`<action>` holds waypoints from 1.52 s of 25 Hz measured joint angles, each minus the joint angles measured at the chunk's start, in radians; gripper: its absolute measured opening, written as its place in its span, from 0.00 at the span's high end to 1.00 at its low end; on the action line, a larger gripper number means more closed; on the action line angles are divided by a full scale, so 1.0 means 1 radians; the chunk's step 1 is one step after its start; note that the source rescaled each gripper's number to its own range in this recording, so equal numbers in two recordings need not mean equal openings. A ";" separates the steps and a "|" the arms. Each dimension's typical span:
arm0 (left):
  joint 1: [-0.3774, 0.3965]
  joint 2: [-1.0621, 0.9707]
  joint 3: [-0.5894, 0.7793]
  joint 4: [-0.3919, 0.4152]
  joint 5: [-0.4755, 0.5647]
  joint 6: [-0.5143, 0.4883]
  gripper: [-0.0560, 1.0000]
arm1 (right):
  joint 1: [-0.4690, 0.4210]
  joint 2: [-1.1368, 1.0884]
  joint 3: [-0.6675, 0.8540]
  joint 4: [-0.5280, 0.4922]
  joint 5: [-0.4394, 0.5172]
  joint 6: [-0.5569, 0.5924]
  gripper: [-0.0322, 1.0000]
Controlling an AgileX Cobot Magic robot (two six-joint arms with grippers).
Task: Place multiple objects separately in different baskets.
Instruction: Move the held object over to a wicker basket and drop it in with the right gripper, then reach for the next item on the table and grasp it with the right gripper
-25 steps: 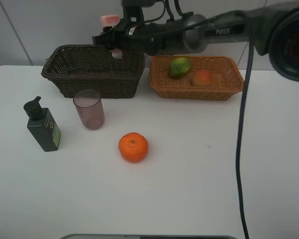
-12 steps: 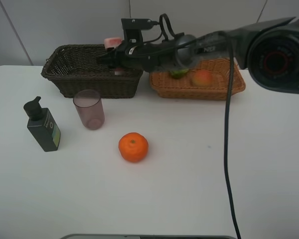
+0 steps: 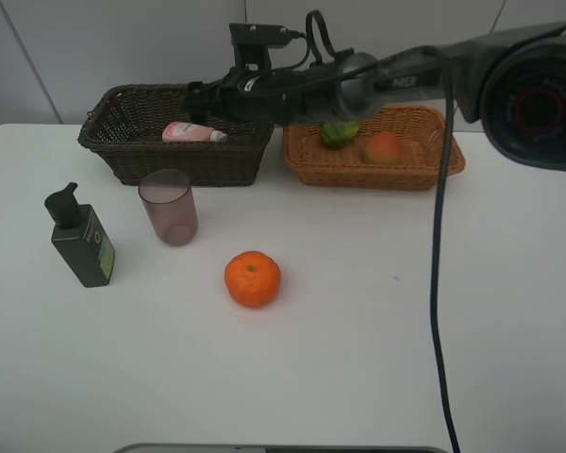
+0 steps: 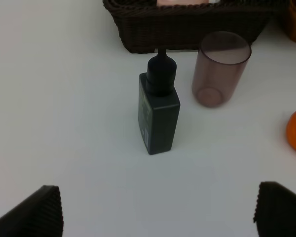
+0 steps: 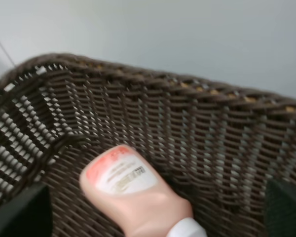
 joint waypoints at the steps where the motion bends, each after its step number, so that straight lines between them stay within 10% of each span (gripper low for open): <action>1: 0.000 0.000 0.000 0.000 0.000 0.000 0.01 | 0.000 -0.010 0.000 0.000 0.012 0.000 0.11; 6: 0.000 0.000 0.000 0.000 0.000 0.000 0.01 | 0.000 -0.095 0.000 -0.014 0.165 0.000 0.08; 22: 0.000 0.000 0.000 0.000 0.000 0.000 0.01 | 0.019 -0.315 -0.006 -0.234 1.238 -0.164 0.08; 38: 0.000 0.000 0.000 0.000 0.000 0.000 0.01 | 0.178 -0.328 0.197 -0.160 1.191 -0.614 0.08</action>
